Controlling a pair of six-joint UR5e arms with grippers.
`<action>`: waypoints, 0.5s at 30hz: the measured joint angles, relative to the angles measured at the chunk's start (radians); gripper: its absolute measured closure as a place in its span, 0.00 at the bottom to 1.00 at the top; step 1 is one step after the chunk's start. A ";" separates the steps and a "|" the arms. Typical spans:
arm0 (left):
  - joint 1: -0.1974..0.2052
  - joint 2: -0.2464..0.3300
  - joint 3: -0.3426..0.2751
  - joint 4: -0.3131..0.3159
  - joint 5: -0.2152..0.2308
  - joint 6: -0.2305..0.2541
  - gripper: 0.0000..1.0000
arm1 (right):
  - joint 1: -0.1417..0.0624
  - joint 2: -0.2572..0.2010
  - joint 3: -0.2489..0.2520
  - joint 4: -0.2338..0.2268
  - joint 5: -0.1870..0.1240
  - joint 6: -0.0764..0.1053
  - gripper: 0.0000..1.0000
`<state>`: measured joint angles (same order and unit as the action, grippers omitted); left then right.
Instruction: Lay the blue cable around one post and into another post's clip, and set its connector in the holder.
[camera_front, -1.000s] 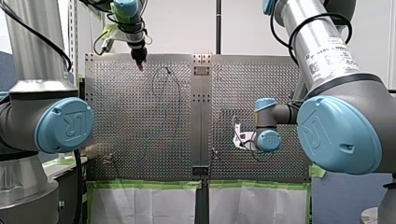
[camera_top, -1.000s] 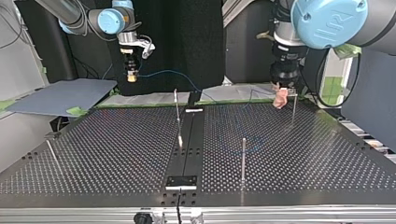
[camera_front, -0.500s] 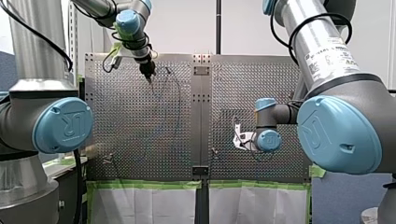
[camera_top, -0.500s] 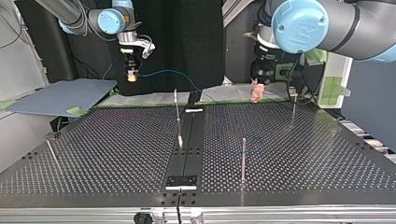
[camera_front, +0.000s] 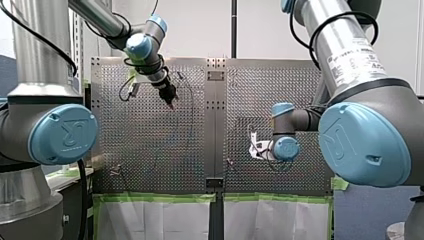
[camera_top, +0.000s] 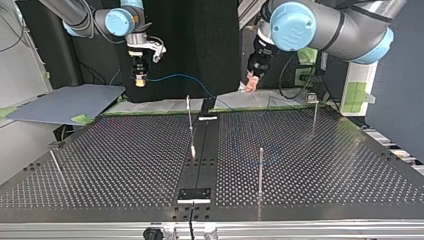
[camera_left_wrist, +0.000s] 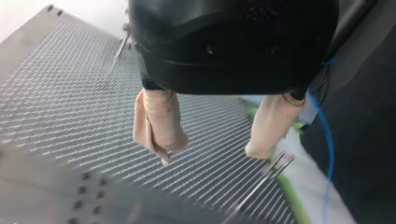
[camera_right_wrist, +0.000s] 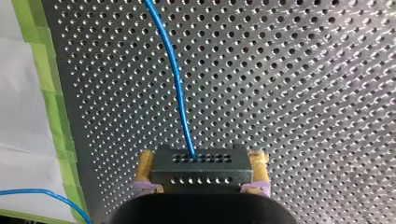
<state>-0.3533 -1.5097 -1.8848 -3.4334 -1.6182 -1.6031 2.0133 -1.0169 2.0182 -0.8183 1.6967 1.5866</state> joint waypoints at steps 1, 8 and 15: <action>-0.008 -0.008 -0.009 0.009 0.001 -0.005 0.00 | 0.001 -0.006 0.000 0.004 0.001 -0.001 1.00; -0.076 -0.076 -0.078 0.079 -0.028 -0.065 0.00 | 0.006 -0.037 0.000 0.031 -0.001 0.002 1.00; -0.146 -0.146 -0.148 0.148 -0.048 -0.134 0.00 | 0.013 -0.098 0.015 0.078 -0.008 0.003 1.00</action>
<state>-0.4991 -1.6559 -2.0327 -3.2849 -1.6658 -1.7368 2.0267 -1.1147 2.0333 -0.7408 1.6892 1.5899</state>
